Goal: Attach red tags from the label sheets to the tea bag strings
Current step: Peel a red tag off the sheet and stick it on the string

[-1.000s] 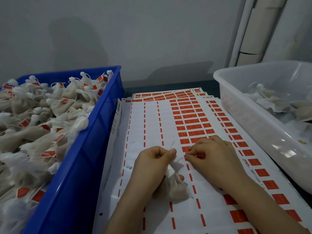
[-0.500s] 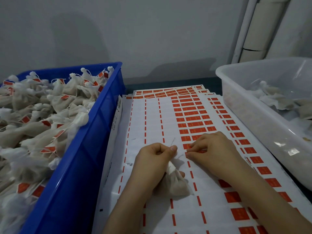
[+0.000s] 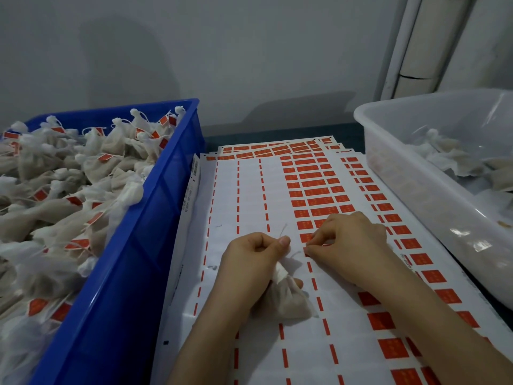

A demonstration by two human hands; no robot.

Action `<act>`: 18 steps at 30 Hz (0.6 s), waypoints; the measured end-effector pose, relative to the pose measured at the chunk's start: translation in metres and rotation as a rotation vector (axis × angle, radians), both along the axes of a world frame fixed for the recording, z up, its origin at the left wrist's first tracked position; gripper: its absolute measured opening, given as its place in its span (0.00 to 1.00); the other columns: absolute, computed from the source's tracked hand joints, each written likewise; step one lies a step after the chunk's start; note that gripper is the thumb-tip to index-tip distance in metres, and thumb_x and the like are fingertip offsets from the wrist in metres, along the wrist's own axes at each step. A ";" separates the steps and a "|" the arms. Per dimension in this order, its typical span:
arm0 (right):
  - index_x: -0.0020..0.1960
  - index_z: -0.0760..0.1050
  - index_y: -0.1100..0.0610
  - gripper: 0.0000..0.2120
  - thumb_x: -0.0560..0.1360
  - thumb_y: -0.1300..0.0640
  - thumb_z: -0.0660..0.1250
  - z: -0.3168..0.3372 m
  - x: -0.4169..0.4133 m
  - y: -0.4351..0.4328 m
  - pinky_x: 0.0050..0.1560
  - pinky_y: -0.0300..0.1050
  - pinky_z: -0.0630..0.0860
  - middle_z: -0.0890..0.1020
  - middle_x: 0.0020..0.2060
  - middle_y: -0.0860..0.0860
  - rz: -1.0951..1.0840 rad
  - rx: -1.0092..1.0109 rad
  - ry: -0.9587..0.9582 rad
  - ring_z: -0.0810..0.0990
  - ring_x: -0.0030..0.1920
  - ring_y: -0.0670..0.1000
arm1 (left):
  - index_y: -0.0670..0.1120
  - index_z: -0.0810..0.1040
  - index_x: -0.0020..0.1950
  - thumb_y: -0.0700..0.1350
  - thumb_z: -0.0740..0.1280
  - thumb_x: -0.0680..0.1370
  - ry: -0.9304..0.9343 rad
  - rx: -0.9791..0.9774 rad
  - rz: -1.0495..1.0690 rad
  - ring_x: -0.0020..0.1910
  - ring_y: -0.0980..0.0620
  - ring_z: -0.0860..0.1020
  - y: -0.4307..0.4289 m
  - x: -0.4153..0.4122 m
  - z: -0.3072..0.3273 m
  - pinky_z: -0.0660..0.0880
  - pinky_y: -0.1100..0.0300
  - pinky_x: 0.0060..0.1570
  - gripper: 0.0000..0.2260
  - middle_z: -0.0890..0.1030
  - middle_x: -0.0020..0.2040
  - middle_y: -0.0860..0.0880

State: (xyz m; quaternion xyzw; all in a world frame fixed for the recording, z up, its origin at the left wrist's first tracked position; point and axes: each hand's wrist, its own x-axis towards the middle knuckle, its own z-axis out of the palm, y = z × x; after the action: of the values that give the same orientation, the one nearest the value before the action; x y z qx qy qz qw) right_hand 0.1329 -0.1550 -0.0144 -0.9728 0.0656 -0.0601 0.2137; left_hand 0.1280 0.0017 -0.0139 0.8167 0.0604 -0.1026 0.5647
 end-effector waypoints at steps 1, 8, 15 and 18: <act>0.43 0.81 0.45 0.08 0.69 0.42 0.70 -0.001 0.001 0.000 0.56 0.46 0.65 0.79 0.50 0.40 -0.003 0.002 -0.001 0.69 0.48 0.43 | 0.50 0.81 0.42 0.55 0.68 0.74 0.002 -0.002 0.002 0.43 0.50 0.80 0.000 0.000 0.000 0.80 0.53 0.50 0.10 0.82 0.42 0.53; 0.47 0.80 0.43 0.08 0.71 0.43 0.68 -0.002 -0.004 0.000 0.60 0.47 0.63 0.79 0.52 0.40 0.006 0.009 -0.031 0.71 0.52 0.43 | 0.49 0.81 0.43 0.55 0.68 0.75 0.005 -0.014 -0.003 0.44 0.49 0.80 0.000 -0.001 0.003 0.80 0.52 0.51 0.10 0.82 0.43 0.52; 0.73 0.43 0.39 0.44 0.65 0.28 0.61 -0.012 -0.020 -0.001 0.72 0.55 0.45 0.48 0.75 0.40 0.095 -0.042 0.154 0.47 0.75 0.48 | 0.50 0.80 0.42 0.54 0.67 0.76 -0.035 -0.028 -0.023 0.42 0.51 0.80 0.001 -0.001 0.003 0.79 0.57 0.48 0.09 0.82 0.41 0.53; 0.74 0.43 0.40 0.45 0.65 0.28 0.61 -0.011 -0.021 -0.001 0.72 0.54 0.47 0.51 0.75 0.41 0.064 -0.015 0.138 0.50 0.75 0.49 | 0.50 0.80 0.43 0.54 0.66 0.76 -0.048 -0.026 -0.023 0.41 0.53 0.80 0.002 -0.001 0.003 0.78 0.59 0.47 0.09 0.81 0.40 0.54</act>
State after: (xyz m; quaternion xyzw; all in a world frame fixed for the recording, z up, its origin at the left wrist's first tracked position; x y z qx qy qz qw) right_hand 0.1121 -0.1557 -0.0251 -0.9779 0.0484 0.0138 0.2030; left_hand 0.1267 0.0035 -0.0112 0.8121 0.0360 -0.0903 0.5754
